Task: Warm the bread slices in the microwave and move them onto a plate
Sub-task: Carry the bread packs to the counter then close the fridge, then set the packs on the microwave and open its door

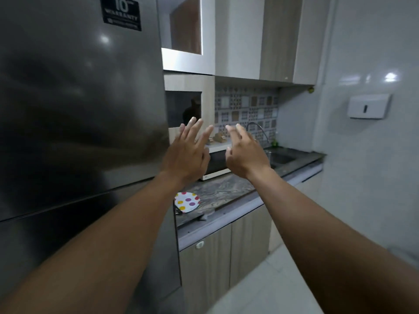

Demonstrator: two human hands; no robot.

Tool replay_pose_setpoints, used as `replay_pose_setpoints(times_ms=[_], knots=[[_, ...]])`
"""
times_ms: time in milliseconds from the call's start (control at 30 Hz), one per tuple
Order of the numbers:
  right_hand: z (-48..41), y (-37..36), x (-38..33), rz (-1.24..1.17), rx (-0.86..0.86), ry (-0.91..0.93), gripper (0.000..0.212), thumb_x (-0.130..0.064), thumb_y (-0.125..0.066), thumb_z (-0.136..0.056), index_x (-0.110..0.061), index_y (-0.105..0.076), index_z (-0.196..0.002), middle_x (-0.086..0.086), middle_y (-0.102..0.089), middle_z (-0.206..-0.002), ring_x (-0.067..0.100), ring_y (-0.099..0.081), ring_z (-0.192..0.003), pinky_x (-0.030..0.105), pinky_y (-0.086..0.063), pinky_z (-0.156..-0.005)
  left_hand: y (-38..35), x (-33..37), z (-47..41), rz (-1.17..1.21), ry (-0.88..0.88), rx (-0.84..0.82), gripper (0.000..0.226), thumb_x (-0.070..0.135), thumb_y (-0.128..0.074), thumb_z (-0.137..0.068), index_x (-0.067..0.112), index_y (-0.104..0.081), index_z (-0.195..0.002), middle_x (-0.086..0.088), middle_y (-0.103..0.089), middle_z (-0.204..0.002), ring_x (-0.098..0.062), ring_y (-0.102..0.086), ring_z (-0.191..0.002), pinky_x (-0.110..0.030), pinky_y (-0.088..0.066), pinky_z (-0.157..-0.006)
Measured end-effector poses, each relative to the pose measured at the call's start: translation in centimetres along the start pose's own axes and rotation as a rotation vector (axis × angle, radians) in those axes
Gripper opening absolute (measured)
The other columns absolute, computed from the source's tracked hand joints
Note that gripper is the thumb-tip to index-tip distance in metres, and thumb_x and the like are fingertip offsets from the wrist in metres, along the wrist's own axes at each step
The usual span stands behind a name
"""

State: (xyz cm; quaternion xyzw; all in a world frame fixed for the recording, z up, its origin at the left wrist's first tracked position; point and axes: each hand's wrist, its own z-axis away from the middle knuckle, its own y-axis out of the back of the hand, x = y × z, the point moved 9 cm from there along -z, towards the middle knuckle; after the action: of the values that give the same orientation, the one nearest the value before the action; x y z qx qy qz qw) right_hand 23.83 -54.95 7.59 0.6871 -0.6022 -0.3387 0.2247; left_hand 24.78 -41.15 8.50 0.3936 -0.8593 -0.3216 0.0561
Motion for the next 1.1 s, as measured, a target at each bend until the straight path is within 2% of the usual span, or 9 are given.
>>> replay_pose_setpoints(times_ms=[133, 300, 433, 567, 800, 1100], knots=[[-1.2, -1.7, 8.3, 0.075, -0.051, -0.091, 0.064, -0.024, -0.042, -0.096, -0.017, -0.023, -0.156, 0.019, -0.024, -0.161, 0.037, -0.031, -0.144, 0.049, -0.031, -0.116, -7.8, 2.9, -2.7, 0.012, 0.007, -0.104, 0.057, 0.03, -0.033, -0.099, 0.017, -0.025, -0.153, -0.017, -0.024, -0.159, -0.031, -0.015, -0.15, -0.048, -0.015, -0.122], [-4.0, -5.2, 18.7, 0.113, -0.123, -0.152, 0.064, -0.029, -0.039, -0.099, -0.019, -0.017, -0.157, 0.02, -0.019, -0.162, 0.039, -0.029, -0.144, 0.052, -0.028, -0.117, -18.6, 4.0, -7.0, 0.004, 0.103, -0.229, 0.06, 0.037, -0.029, -0.102, 0.019, -0.013, -0.157, -0.018, -0.013, -0.162, -0.033, -0.009, -0.151, -0.051, -0.011, -0.122], [-8.3, -8.1, 27.7, 0.152, -0.184, -0.17, 0.065, -0.032, -0.039, -0.1, -0.019, -0.013, -0.158, 0.019, -0.016, -0.163, 0.039, -0.025, -0.146, 0.053, -0.026, -0.118, -27.2, 4.8, -12.2, 0.009, 0.168, -0.305, 0.061, 0.041, -0.025, -0.102, 0.02, -0.012, -0.157, -0.018, -0.012, -0.163, -0.033, -0.007, -0.151, -0.054, -0.011, -0.12], [-12.6, -10.8, 34.7, 0.16, -0.195, -0.17, 0.062, -0.032, -0.041, -0.1, -0.018, -0.019, -0.157, 0.018, -0.023, -0.161, 0.038, -0.029, -0.144, 0.052, -0.03, -0.116, -34.1, 4.9, -16.8, 0.039, 0.22, -0.311, 0.06, 0.044, -0.025, -0.103, 0.021, -0.013, -0.157, -0.016, -0.009, -0.163, -0.032, -0.005, -0.151, -0.054, -0.007, -0.121], [-19.8, -18.7, 42.8, 0.12, -0.231, -0.161, 0.06, -0.031, -0.045, -0.1, -0.016, -0.024, -0.154, 0.018, -0.028, -0.157, 0.038, -0.035, -0.14, 0.052, -0.036, -0.111, -46.1, 2.9, -22.0, -0.007, 0.265, -0.382, 0.059, 0.044, -0.023, -0.103, 0.02, -0.014, -0.156, -0.017, -0.009, -0.163, -0.033, -0.004, -0.151, -0.054, -0.007, -0.121], [-32.1, -31.6, 51.0, 0.076, -0.272, -0.112, 0.06, -0.031, -0.046, -0.1, -0.017, -0.025, -0.154, 0.016, -0.029, -0.157, 0.037, -0.036, -0.14, 0.052, -0.036, -0.111, -62.9, -3.2, -29.8, -0.016, 0.317, -0.423, 0.058, 0.045, -0.022, -0.103, 0.021, -0.017, -0.155, -0.016, -0.013, -0.163, -0.032, -0.005, -0.151, -0.056, -0.007, -0.121]])
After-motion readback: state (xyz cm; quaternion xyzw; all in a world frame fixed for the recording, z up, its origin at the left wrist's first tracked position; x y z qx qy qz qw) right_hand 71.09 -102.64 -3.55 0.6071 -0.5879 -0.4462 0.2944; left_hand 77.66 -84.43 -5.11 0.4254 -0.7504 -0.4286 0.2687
